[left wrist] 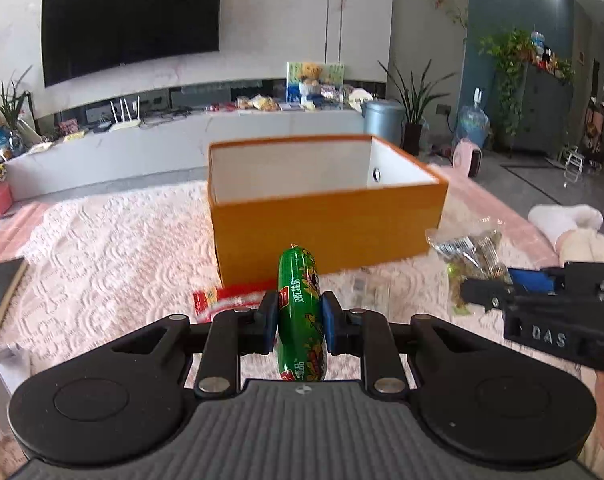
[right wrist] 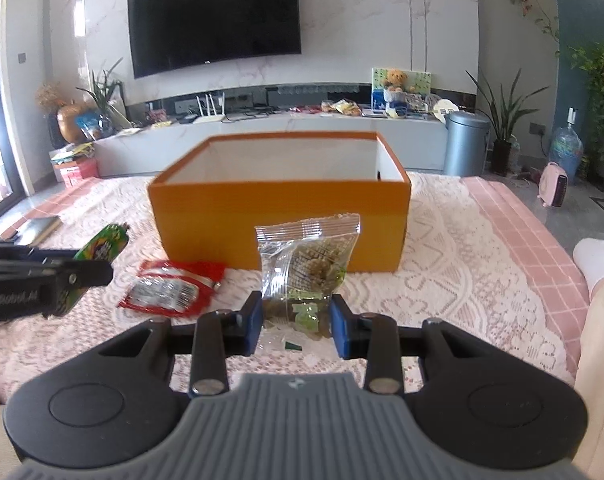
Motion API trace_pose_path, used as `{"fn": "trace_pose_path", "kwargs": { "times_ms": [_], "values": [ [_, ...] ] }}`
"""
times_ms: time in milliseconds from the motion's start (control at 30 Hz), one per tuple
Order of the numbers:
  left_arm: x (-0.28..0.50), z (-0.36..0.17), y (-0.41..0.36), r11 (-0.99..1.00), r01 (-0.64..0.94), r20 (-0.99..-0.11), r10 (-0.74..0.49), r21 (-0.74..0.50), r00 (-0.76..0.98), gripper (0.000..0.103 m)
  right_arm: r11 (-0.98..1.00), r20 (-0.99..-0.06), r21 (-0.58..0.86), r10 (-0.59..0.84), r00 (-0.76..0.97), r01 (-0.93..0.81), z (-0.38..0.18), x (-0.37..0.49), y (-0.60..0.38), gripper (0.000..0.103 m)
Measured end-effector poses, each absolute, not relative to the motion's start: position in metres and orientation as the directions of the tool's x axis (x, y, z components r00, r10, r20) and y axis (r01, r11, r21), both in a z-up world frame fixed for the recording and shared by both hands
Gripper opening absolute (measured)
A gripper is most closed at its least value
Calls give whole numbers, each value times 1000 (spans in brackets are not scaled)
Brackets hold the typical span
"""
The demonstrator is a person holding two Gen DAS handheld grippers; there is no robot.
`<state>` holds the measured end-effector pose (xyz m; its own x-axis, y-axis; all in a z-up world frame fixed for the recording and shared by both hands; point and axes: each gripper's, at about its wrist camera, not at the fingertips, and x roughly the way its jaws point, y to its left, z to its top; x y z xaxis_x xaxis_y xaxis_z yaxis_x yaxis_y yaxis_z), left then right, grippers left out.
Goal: Organize snacks
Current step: 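Carry sausage and nut bag into the box and open both tools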
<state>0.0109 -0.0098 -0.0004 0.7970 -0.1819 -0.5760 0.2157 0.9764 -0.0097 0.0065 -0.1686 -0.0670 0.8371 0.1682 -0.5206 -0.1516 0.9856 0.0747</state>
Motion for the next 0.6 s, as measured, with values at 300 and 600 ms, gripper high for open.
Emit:
{"fn": "trace_pose_path", "kwargs": {
  "times_ms": [300, 600],
  "values": [
    [42, 39, -11, 968, 252, -525, -224, -18, 821, 25, 976, -471, 67, 212, 856, -205, -25, 16, -176, 33],
    [94, 65, -17, 959, 282, -537, -251, -26, 806, 25, 960, -466, 89, 277, 840, -267, 14, 68, -187, 33]
  ]
}}
